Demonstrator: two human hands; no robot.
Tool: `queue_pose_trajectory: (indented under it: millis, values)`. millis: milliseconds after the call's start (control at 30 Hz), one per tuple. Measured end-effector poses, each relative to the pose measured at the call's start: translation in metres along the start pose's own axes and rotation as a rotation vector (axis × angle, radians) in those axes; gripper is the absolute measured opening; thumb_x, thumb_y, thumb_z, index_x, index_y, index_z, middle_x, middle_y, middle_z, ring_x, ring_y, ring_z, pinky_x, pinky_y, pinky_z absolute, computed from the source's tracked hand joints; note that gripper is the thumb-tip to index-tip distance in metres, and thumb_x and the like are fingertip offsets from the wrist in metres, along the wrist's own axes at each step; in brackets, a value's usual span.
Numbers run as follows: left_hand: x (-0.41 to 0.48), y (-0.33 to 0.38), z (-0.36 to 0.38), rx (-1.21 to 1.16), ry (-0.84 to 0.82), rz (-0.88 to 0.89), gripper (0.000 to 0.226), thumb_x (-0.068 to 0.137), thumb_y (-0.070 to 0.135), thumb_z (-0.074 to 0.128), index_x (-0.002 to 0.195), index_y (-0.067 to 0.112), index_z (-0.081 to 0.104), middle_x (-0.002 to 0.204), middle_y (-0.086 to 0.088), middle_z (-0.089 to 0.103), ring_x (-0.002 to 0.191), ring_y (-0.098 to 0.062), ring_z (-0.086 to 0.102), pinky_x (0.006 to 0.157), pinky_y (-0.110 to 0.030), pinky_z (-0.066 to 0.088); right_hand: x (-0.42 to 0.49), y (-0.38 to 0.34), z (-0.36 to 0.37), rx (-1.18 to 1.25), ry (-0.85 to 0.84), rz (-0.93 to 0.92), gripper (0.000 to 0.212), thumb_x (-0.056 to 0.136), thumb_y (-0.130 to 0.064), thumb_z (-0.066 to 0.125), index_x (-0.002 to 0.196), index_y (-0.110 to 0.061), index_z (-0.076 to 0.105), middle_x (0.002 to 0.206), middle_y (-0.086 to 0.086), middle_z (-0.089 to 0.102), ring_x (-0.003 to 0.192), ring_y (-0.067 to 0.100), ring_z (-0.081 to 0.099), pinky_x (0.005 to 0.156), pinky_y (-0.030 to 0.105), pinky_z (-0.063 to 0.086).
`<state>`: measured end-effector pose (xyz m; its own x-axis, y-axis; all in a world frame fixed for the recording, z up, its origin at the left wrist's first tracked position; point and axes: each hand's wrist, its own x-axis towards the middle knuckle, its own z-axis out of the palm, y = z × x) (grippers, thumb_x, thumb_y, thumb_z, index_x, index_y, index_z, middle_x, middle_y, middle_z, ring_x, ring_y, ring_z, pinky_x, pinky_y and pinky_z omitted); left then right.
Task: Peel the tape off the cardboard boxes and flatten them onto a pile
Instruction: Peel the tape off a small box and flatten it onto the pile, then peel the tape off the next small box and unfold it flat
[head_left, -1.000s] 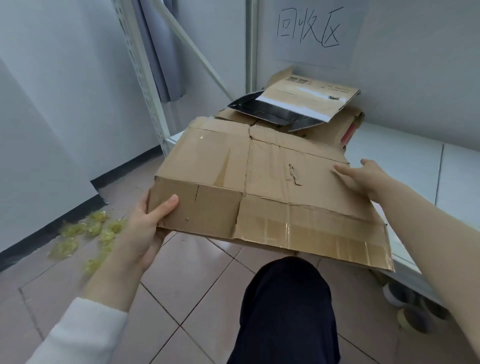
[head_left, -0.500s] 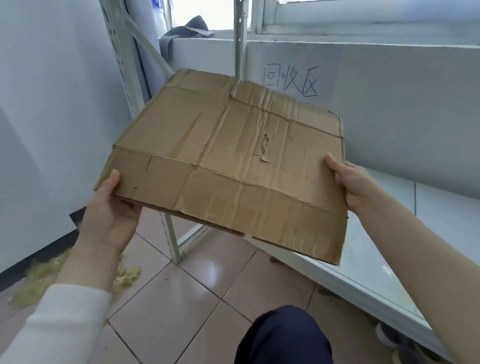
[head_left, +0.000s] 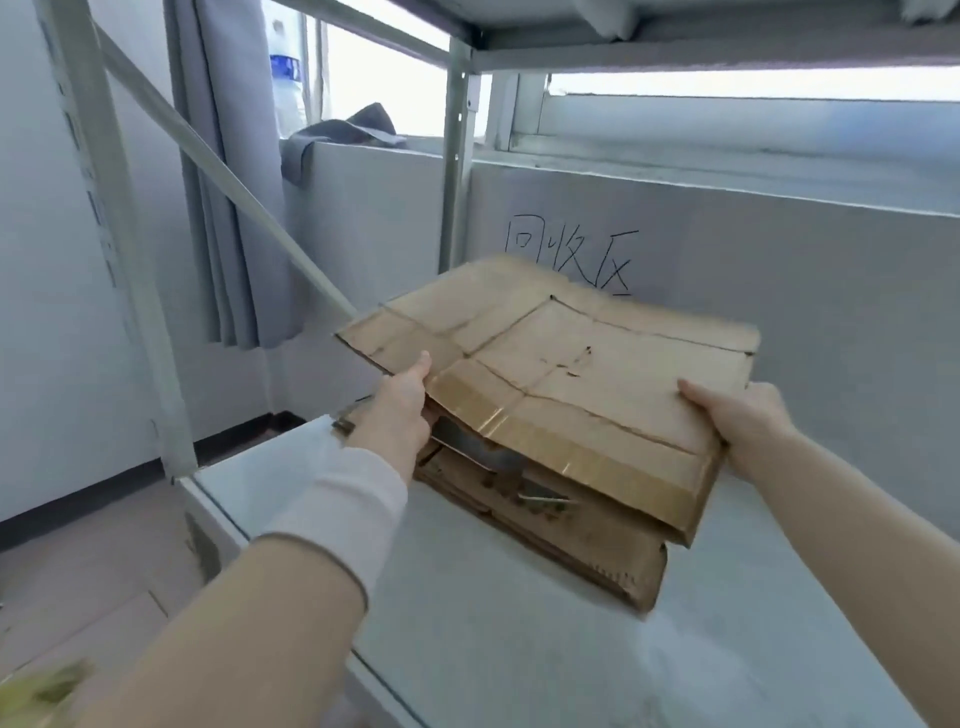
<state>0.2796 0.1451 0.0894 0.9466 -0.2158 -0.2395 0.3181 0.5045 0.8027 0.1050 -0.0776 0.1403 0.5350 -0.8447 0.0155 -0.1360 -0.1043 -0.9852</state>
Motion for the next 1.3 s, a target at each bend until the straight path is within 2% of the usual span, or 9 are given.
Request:
queue_pose_trajectory:
  millis: [67,200,333,433,633,767,867,1033,1300]
  values:
    - [0.022,-0.028,0.001,0.117,0.084,-0.055,0.045,0.08,0.029,0.068,0.114,0.002,0.056,0.104,-0.012,0.065,0.085,-0.028,0.064,0.078,-0.04,0.055,0.024,0.026,0.008,-0.16,0.048,0.014,0.056,0.075,-0.018,0.075,0.121,0.003,0.051,0.121,0.016,0.058,0.109,0.036,0.056,0.09,0.042,0.048]
    - [0.038,-0.068,-0.003,0.273,0.217,-0.105,0.036,0.089,0.012,0.057,0.122,-0.003,0.052,0.092,-0.012,0.058,0.087,-0.024,0.052,0.077,-0.033,0.045,0.048,0.083,0.018,-0.325,0.015,0.053,0.065,0.073,-0.022,0.077,0.127,-0.006,0.045,0.126,0.015,0.057,0.113,0.036,0.055,0.097,0.045,0.045]
    - [0.035,-0.074,-0.001,0.579,0.386,0.026,0.053,0.09,0.022,0.058,0.129,-0.008,0.037,0.129,-0.023,0.05,0.115,-0.033,0.05,0.091,-0.038,0.041,0.056,0.115,0.025,-0.395,0.006,0.079,0.074,0.077,-0.028,0.073,0.136,-0.001,0.036,0.134,0.017,0.05,0.12,0.036,0.049,0.099,0.042,0.042]
    - [0.037,-0.069,0.0,0.87,0.492,0.063,0.07,0.088,0.037,0.058,0.135,-0.006,0.03,0.138,-0.024,0.038,0.128,-0.036,0.036,0.103,-0.039,0.031,0.059,0.118,0.039,-0.495,0.031,0.049,0.074,0.084,-0.036,0.064,0.14,-0.001,0.03,0.138,0.018,0.046,0.124,0.037,0.045,0.099,0.04,0.039]
    - [0.034,-0.071,-0.011,0.979,0.516,0.076,0.101,0.085,0.043,0.061,0.145,-0.005,-0.004,0.148,-0.024,0.013,0.133,-0.037,0.02,0.111,-0.042,0.019,0.047,0.116,0.054,-0.844,0.02,0.035,0.056,0.093,-0.046,0.04,0.139,-0.015,0.032,0.136,0.022,0.042,0.126,0.039,0.032,0.1,0.041,0.034]
    - [0.016,-0.067,-0.008,1.394,0.295,0.473,0.062,0.091,0.04,0.052,0.144,0.014,0.031,0.155,-0.021,-0.005,0.142,-0.036,0.003,0.115,-0.042,0.012,0.039,0.102,0.05,-0.951,-0.077,-0.007,0.064,0.091,-0.053,0.04,0.142,-0.017,0.029,0.146,0.023,0.027,0.134,0.039,0.023,0.107,0.042,0.027]
    - [-0.004,-0.063,0.0,1.693,0.081,0.648,0.04,0.095,0.042,0.044,0.128,0.022,0.053,0.157,-0.016,0.005,0.144,-0.03,0.002,0.116,-0.041,0.009,0.021,0.094,0.043,-1.007,-0.123,-0.104,0.064,0.089,-0.055,0.042,0.139,-0.016,0.035,0.147,0.021,0.028,0.137,0.036,0.021,0.109,0.041,0.026]
    - [-0.062,-0.057,0.033,1.798,-0.167,0.893,0.037,0.097,0.036,0.04,0.126,0.018,0.053,0.129,-0.004,0.056,0.12,-0.022,0.048,0.1,-0.034,0.033,-0.023,0.071,-0.004,-1.042,-0.108,-0.328,0.05,0.094,-0.042,0.043,0.133,-0.01,0.044,0.135,0.016,0.046,0.126,0.033,0.039,0.102,0.04,0.034]
    - [-0.194,-0.109,0.092,2.208,-0.681,1.038,0.035,0.097,0.036,0.038,0.122,0.017,0.053,0.125,-0.006,0.056,0.114,-0.026,0.052,0.093,-0.035,0.037,-0.122,0.081,-0.174,-1.363,-0.1,-0.378,0.051,0.096,-0.038,0.04,0.139,-0.012,0.035,0.138,0.009,0.046,0.127,0.027,0.042,0.102,0.036,0.034]
